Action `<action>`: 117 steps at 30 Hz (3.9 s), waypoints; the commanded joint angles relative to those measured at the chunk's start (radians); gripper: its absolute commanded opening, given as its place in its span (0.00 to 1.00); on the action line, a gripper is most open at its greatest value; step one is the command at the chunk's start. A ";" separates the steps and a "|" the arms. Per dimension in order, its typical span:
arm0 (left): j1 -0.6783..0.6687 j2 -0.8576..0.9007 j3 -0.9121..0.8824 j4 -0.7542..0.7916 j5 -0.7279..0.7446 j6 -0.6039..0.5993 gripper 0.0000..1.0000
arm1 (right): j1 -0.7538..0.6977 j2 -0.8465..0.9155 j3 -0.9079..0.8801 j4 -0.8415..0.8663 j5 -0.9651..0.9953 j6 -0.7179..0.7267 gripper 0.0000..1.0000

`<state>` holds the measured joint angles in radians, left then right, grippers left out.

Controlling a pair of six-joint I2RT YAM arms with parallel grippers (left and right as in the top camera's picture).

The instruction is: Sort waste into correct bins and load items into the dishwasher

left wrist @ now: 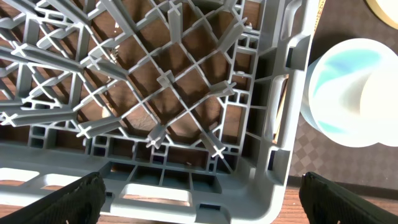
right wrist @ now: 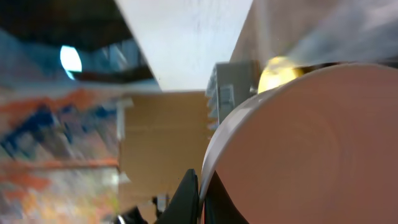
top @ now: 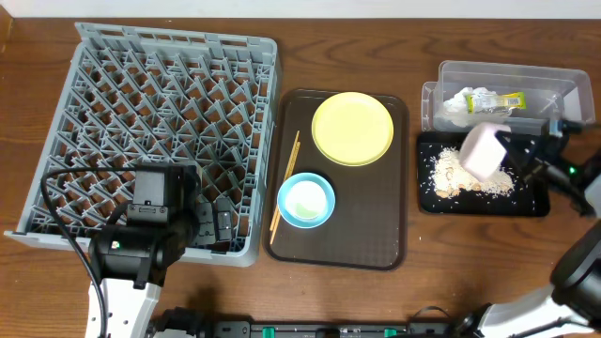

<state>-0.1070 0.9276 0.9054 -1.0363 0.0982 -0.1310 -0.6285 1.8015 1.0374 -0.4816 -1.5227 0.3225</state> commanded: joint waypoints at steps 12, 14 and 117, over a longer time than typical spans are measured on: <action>-0.004 -0.001 0.024 -0.003 0.002 -0.005 1.00 | 0.710 -0.320 0.002 0.183 0.861 -0.188 0.01; -0.004 -0.001 0.024 -0.003 0.002 -0.005 1.00 | 0.812 -0.314 0.002 0.214 1.057 -0.286 0.01; -0.080 0.352 -0.007 1.263 1.314 -0.657 0.95 | 0.961 -0.322 0.076 0.305 0.415 0.051 0.01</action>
<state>-0.1837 1.2877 0.8902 0.2081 1.4002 -0.7933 0.3237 1.4769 1.1110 -0.1627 -1.1267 0.3714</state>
